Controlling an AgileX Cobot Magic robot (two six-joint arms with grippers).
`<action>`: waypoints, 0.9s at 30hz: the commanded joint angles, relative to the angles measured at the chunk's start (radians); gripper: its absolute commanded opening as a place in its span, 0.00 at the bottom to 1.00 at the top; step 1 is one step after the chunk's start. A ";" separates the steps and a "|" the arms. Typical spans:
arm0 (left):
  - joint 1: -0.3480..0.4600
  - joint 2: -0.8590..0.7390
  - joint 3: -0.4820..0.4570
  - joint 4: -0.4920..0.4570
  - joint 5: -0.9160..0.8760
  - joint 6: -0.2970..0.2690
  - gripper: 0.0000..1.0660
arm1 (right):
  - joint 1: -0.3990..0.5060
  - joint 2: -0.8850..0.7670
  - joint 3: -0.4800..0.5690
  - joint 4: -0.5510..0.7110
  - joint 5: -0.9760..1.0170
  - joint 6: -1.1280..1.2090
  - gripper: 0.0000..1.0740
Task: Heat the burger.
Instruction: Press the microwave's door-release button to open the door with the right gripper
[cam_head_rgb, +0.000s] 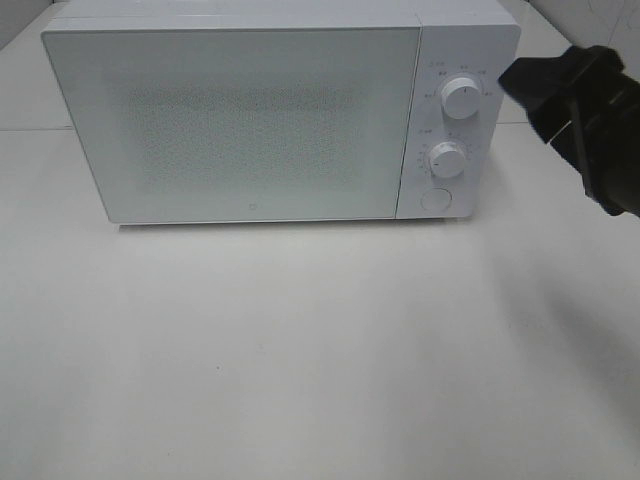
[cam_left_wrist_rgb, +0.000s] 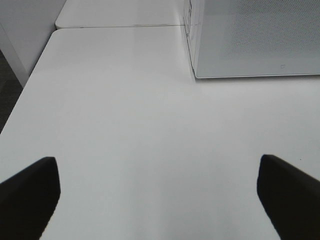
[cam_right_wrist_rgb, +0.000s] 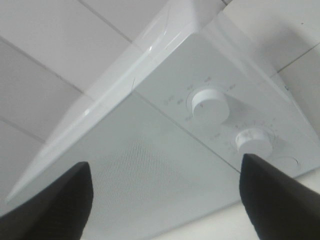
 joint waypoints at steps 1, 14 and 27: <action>0.001 -0.017 0.001 -0.007 -0.013 -0.003 0.97 | -0.004 -0.056 -0.091 -0.016 0.310 -0.292 0.71; 0.001 -0.017 0.001 -0.007 -0.013 -0.003 0.97 | -0.004 -0.065 -0.402 -0.386 1.066 -0.433 0.71; 0.001 -0.017 0.001 -0.007 -0.013 -0.003 0.97 | -0.004 -0.065 -0.473 -0.768 1.439 0.005 0.71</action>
